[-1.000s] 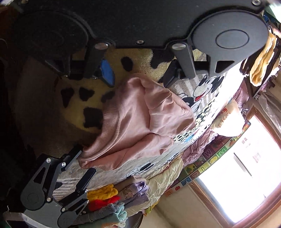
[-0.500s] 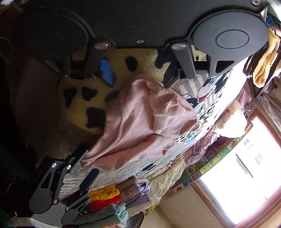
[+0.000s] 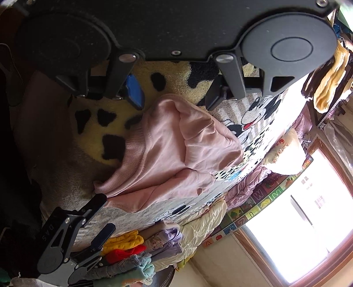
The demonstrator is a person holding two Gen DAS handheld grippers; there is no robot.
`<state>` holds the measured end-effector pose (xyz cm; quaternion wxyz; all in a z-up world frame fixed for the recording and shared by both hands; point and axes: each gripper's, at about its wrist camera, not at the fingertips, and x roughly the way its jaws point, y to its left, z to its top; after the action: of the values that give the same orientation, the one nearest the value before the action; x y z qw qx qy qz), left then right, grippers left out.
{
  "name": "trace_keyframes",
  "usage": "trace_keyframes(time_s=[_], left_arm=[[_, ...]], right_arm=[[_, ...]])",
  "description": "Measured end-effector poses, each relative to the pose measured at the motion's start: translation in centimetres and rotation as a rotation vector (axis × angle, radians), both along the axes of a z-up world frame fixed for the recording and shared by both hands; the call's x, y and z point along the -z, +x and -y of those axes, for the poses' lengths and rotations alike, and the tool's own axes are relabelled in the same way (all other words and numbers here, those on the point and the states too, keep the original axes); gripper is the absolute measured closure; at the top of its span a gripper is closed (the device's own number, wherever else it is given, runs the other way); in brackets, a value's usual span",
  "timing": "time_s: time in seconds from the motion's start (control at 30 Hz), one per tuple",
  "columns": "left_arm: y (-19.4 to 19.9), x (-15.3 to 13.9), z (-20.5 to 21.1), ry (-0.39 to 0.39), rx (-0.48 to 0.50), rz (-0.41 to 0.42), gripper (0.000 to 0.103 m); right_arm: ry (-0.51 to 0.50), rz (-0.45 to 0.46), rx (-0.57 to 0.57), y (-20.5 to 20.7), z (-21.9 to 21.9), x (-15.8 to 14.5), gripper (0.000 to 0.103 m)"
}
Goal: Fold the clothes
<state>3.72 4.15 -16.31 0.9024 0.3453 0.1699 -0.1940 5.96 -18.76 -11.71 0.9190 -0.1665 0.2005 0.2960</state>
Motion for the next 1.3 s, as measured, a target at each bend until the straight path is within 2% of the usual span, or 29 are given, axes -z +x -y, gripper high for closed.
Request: trace_keyframes(time_s=[0.07, 0.1, 0.13, 0.17, 0.23, 0.3, 0.43, 0.53, 0.57, 0.67, 0.73, 0.83, 0.93, 1.03, 1.17, 1.3], left_arm=[[0.0, -0.1, 0.0, 0.007, -0.004, 0.025, 0.04], [-0.1, -0.2, 0.1, 0.006, 0.001, 0.028, 0.04], [-0.1, -0.1, 0.2, 0.015, 0.008, 0.031, 0.04], [0.0, 0.0, 0.3, 0.025, 0.016, 0.035, 0.04], [0.0, 0.2, 0.6, 0.041, 0.04, 0.032, 0.04], [0.0, -0.6, 0.3, 0.002, 0.037, 0.024, 0.04], [1.1, -3.4, -1.9, -0.255, 0.021, -0.035, 0.034], [3.2, -4.1, -3.3, -0.433, -0.01, -0.137, 0.035], [3.9, -4.2, -3.4, -0.466, -0.039, -0.167, 0.035], [4.2, -3.4, -2.6, -0.435, -0.046, -0.229, 0.037], [3.8, -2.9, -1.6, -0.404, -0.008, -0.265, 0.037], [3.3, -2.5, -1.0, -0.382, 0.012, -0.277, 0.037], [4.0, -3.4, -2.7, -0.542, -0.045, -0.333, 0.038], [5.1, -3.8, -4.4, -0.706, -0.114, -0.408, 0.051], [6.2, -4.2, -5.9, -0.869, -0.188, -0.469, 0.063], [6.5, -5.2, -7.4, -0.963, -0.246, -0.405, 0.075]], right_arm=[[-0.003, -0.039, 0.022, 1.0, 0.4, 0.7, 0.025], [-0.001, -0.061, 0.007, 1.4, 0.5, 1.0, 0.028], [-0.009, -0.08, -0.035, 1.5, 0.3, 1.3, 0.038], [-0.042, -0.096, -0.074, 1.5, -0.2, 1.7, 0.042], [-0.106, -0.09, -0.119, 1.4, -1.4, 2.2, 0.041], [-0.111, -0.1, -0.128, 1.7, -1.6, 2.0, 0.041], [-0.145, -0.07, -0.119, 1.1, -1.7, 1.8, 0.039], [-0.113, -0.08, -0.11, 1.2, -1.2, 2.1, 0.038], [-0.097, -0.089, -0.106, 1.4, -1.0, 2.1, 0.037], [-0.077, -0.094, -0.097, 1.5, -0.7, 2.3, 0.036], [-0.068, -0.094, -0.092, 1.5, -0.6, 2.4, 0.036], [-0.053, -0.097, -0.085, 1.5, -0.5, 2.5, 0.035], [-0.04, -0.099, -0.078, 1.6, -0.4, 2.6, 0.034], [-0.034, -0.097, -0.076, 1.7, -0.4, 2.7, 0.034], [-0.025, -0.099, -0.073, 1.9, -0.3, 2.7, 0.032], [-0.021, -0.097, -0.068, 1.9, -0.3, 2.8, 0.032]])
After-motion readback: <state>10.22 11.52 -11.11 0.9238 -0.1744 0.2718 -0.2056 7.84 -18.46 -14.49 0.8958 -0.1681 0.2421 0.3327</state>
